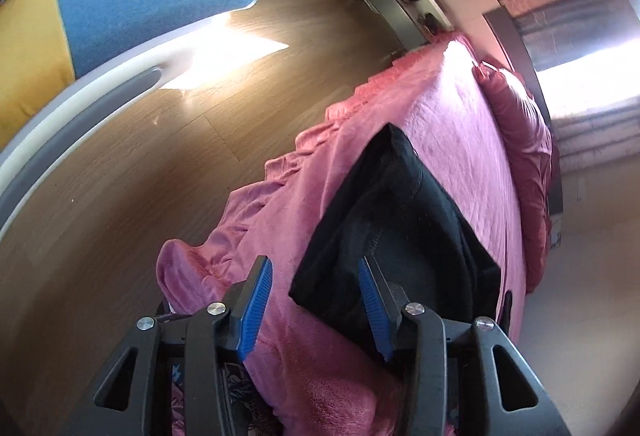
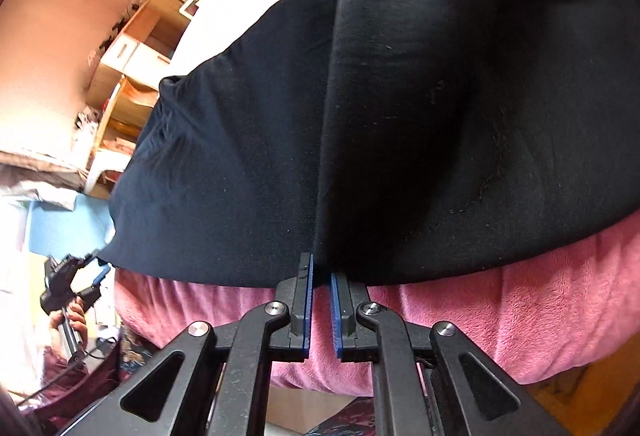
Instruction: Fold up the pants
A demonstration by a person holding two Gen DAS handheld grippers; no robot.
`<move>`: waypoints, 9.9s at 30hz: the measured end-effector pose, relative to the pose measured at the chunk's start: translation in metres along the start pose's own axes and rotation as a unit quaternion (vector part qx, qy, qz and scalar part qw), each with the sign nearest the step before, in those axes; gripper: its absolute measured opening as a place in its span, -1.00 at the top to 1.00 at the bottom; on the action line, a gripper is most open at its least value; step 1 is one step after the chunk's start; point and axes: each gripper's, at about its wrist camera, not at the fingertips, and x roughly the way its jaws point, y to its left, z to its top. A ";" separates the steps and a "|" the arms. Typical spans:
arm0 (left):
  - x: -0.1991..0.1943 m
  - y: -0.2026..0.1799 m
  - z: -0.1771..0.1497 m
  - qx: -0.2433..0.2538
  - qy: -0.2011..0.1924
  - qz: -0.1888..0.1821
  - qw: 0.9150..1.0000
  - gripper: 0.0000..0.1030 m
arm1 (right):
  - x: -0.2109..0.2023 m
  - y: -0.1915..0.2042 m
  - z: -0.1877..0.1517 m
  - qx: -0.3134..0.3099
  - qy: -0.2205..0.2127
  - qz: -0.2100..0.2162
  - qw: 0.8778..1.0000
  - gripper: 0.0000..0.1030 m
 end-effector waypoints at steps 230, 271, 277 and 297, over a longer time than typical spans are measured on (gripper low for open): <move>-0.026 -0.081 -0.016 0.118 -0.069 -0.064 0.989 0.87 | 0.019 0.115 0.003 -0.196 -0.005 -0.060 0.979 0.09; 0.073 -0.141 -0.091 0.327 -0.002 0.105 0.939 0.50 | 0.058 0.120 0.131 -0.141 -0.047 -0.130 0.980 0.50; 0.065 -0.117 -0.069 0.265 -0.002 0.075 0.961 0.50 | 0.055 0.120 0.136 -0.128 -0.050 -0.121 0.983 0.50; 0.110 -0.070 0.078 0.048 0.081 -0.034 0.995 0.18 | 0.067 0.150 0.109 -0.177 -0.078 -0.167 0.967 0.45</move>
